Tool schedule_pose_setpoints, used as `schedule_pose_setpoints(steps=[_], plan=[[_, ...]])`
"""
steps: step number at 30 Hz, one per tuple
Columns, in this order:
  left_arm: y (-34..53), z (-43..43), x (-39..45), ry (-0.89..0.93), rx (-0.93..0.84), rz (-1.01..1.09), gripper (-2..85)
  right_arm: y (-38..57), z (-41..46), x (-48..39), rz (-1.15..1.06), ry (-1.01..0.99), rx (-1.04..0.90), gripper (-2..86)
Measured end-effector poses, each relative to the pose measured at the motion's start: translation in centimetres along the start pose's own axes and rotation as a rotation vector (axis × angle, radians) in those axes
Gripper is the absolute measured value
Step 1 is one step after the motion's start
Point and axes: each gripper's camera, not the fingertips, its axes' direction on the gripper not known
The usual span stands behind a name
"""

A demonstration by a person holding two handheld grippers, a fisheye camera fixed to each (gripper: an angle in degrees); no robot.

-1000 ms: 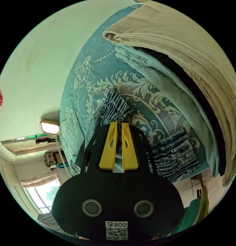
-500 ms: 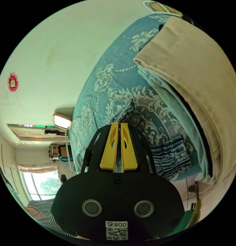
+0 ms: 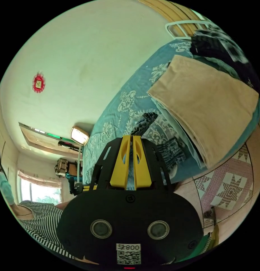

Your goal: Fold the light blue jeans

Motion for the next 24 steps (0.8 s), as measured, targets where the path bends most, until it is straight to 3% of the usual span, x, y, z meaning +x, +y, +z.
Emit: schedule_pose_setpoints(steps=[12, 19, 24], plan=[[-4.5, -0.4, 0.9, -0.045, -0.104, -0.027, 2.5, 2.7, 0.2, 11.0, 0.205, -0.007, -0.065, 1.0], [-6.2, -1.7, 0.7, -0.024, -0.101, -0.059, 3.6, 1.7, 0.5, 13.9, 0.21, 0.005, -0.116, 1.3], [-6.4, -5.8, 1.1, 0.063, -0.01, -0.053, 5.7, 2.0, 0.2, 17.2, 0.268, -0.113, -0.073, 1.5]])
